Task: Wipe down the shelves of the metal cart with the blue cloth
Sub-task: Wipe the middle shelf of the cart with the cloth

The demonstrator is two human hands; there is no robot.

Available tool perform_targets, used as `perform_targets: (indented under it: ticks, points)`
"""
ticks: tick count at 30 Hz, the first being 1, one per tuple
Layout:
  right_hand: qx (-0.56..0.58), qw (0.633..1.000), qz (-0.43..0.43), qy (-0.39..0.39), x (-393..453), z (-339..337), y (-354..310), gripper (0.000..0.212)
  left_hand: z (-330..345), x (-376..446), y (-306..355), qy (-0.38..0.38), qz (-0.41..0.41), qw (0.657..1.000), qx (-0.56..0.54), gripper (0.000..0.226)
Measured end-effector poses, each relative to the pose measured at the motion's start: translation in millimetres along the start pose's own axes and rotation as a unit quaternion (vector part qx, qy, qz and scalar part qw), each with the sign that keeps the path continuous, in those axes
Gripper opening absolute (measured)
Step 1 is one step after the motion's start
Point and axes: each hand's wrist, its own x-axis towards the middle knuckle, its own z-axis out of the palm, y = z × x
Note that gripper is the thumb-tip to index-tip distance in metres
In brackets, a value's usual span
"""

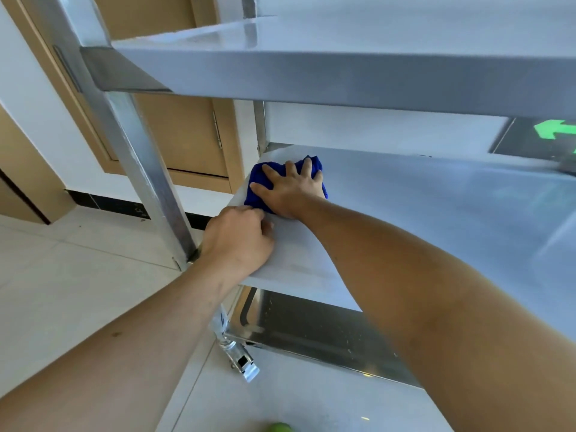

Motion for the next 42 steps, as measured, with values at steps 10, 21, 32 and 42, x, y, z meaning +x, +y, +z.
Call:
perform_targets:
  ticks: [10,21,32,42]
  points:
    - [0.026,0.999,0.033,0.018,-60.5,-14.7,75.4,0.072,-2.8,-25.9,62.8,-0.018,0.025,0.999,-0.012,0.025]
    - [0.011,0.985,0.168,0.034,-130.3,-43.0,225.0,0.070,35.5,-33.1,198.7,-0.019,0.127,0.990,-0.056,0.031]
    - [-0.021,0.947,0.317,0.045,-230.7,-76.4,346.7,0.072,56.6,-49.9,268.1,-0.021,0.206,0.977,-0.055,0.029]
    - [-0.023,0.926,0.374,0.043,-306.2,-87.8,350.6,0.077,53.9,-64.6,257.2,-0.037,0.221,0.973,-0.045,0.044]
